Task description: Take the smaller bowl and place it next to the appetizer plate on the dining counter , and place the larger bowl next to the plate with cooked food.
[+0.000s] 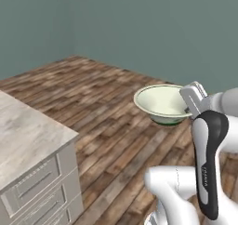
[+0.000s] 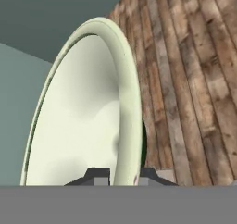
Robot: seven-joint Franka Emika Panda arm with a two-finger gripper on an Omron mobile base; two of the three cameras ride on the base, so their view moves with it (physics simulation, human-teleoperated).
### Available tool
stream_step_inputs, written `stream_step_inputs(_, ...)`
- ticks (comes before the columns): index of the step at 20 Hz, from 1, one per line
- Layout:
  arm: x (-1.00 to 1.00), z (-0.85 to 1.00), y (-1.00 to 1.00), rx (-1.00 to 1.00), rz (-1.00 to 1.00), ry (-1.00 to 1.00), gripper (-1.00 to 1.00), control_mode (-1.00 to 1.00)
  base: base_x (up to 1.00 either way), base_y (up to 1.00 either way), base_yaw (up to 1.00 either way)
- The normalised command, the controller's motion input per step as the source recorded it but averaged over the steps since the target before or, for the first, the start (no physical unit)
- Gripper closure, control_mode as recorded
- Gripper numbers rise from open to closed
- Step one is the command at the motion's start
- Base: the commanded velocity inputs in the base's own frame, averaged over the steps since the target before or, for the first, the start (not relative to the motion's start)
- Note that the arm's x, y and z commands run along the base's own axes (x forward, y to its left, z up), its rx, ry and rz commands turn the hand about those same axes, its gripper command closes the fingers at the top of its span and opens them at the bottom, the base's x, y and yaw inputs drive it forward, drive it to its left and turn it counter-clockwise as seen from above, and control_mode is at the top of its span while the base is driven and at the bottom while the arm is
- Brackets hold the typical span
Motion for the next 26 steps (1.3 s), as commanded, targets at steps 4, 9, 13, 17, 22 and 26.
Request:
stream_step_inputs(4,0.00,0.00,0.00,0.00,0.00,0.00,1.00,1.00,1.00,-0.79,0.27)
stream_step_inputs(9,0.00,0.00,0.00,0.00,0.00,0.00,1.00,1.00,1.00,-0.93,0.29)
stream_step_inputs(13,0.00,0.00,0.00,0.00,0.00,0.00,1.00,1.00,1.00,-0.65,0.46)
stream_step_inputs(17,0.00,0.00,0.00,0.00,0.00,0.00,1.00,1.00,1.00,-0.47,0.53)
stream_step_inputs(22,0.00,0.00,0.00,0.00,0.00,0.00,1.00,1.00,1.00,-0.48,0.53)
stream_step_inputs(26,0.00,0.00,0.00,0.00,0.00,0.00,1.00,1.00,1.00,-0.46,0.54)
